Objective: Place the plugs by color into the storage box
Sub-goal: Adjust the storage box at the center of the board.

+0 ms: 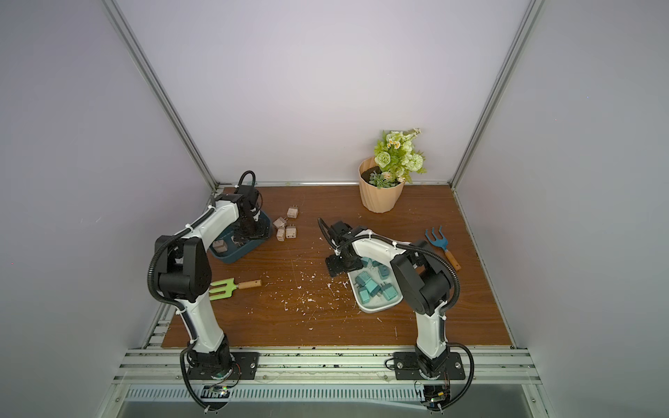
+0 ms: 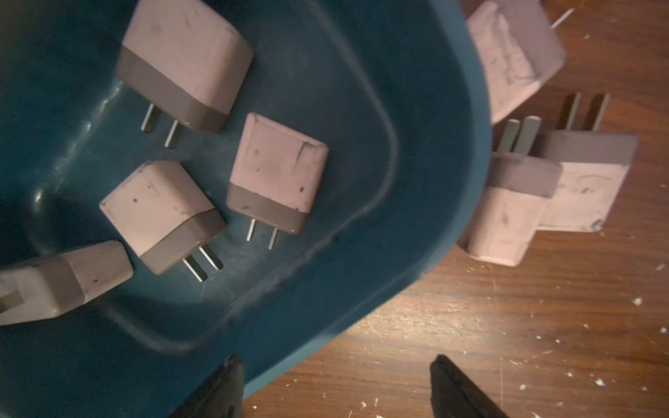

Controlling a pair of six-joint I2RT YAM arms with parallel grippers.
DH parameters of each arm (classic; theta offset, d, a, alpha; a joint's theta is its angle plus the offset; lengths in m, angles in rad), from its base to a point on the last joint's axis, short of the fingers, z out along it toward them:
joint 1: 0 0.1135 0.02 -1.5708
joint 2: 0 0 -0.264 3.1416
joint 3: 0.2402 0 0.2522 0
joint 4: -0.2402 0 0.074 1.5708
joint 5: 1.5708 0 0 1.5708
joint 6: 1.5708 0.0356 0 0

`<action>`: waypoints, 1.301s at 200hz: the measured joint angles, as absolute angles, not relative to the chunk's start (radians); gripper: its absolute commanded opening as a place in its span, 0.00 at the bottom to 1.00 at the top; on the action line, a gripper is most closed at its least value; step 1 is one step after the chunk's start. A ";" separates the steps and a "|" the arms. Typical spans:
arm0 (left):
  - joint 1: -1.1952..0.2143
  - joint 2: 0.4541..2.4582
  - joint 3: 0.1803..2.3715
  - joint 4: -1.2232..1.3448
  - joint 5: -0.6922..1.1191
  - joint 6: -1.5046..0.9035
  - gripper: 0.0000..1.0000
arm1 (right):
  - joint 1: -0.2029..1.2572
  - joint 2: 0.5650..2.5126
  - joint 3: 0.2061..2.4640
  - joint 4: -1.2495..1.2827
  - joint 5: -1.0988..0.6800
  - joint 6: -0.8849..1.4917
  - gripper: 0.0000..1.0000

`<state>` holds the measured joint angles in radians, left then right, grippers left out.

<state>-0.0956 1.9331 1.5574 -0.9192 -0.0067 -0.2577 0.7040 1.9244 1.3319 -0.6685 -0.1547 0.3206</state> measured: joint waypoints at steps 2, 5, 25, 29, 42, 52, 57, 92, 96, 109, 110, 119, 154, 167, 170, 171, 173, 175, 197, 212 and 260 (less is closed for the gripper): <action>-0.095 1.937 1.557 -0.916 -0.009 -0.258 0.81 | 0.704 1.924 1.332 -0.669 -0.155 0.320 0.80; -0.093 1.943 1.558 -0.912 -0.011 -0.258 0.81 | 0.704 1.924 1.332 -0.669 -0.155 0.319 0.80; -0.081 1.996 1.570 -0.898 -0.022 -0.270 0.80 | 0.704 1.924 1.332 -0.669 -0.155 0.317 0.80; -0.078 2.011 1.577 -0.896 -0.023 -0.275 0.80 | 0.704 1.924 1.332 -0.669 -0.155 0.316 0.80; -0.054 2.057 1.608 -0.892 -0.016 -0.293 0.80 | 0.704 1.924 1.331 -0.669 -0.154 0.314 0.80; -0.031 2.083 1.631 -0.890 -0.006 -0.310 0.79 | 0.704 1.924 1.331 -0.669 -0.154 0.313 0.80; -0.017 2.093 1.643 -0.890 -0.001 -0.320 0.80 | 0.704 1.924 1.331 -0.669 -0.154 0.313 0.80; 0.073 2.116 1.731 -0.884 0.028 -0.367 0.79 | 0.705 1.924 1.329 -0.667 -0.153 0.310 0.80; 0.079 2.116 1.740 -0.883 0.031 -0.371 0.80 | 0.705 1.924 1.329 -0.667 -0.152 0.310 0.80; 0.085 2.116 1.758 -0.873 0.047 -0.383 0.80 | 0.705 1.924 1.329 -0.667 -0.152 0.310 0.80; 0.084 2.116 1.758 -0.872 0.048 -0.384 0.80 | 0.705 1.924 1.329 -0.667 -0.152 0.310 0.80; 0.078 2.116 1.761 -0.871 0.059 -0.389 0.80 | 0.705 1.924 1.329 -0.667 -0.152 0.310 0.80; 0.007 2.115 1.763 -0.871 0.067 -0.390 0.80 | 0.705 1.925 1.332 -0.670 -0.152 0.306 0.80; -0.030 2.112 1.766 -0.872 0.070 -0.390 0.80 | 0.705 1.929 1.337 -0.676 -0.152 0.305 0.80; -0.041 2.111 1.768 -0.872 0.070 -0.390 0.80 | 0.705 1.931 1.340 -0.678 -0.152 0.304 0.80; -0.043 2.111 1.768 -0.872 0.070 -0.390 0.80 | 0.705 1.932 1.340 -0.678 -0.153 0.304 0.80; -0.049 2.111 1.769 -0.872 0.071 -0.390 0.80 | 0.705 1.932 1.341 -0.680 -0.152 0.303 0.80; -0.055 2.110 1.770 -0.872 0.072 -0.391 0.80 | 0.705 1.933 1.343 -0.681 -0.152 0.303 0.80; -0.110 2.109 1.786 -0.872 0.086 -0.402 0.80 | 0.705 1.939 1.353 -0.688 -0.151 0.302 0.80; -0.140 2.109 1.800 -0.874 0.097 -0.413 0.80 | 0.705 1.940 1.354 -0.690 -0.151 0.300 0.80; -0.170 2.129 1.879 -0.875 0.119 -0.458 0.78 | 0.705 1.941 1.356 -0.693 -0.151 0.293 0.80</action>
<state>-0.1699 2.1288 1.8790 -0.8749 0.1188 -0.4580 0.7048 1.9411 1.3556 -0.6930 -0.1509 0.2928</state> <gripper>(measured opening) 0.789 0.796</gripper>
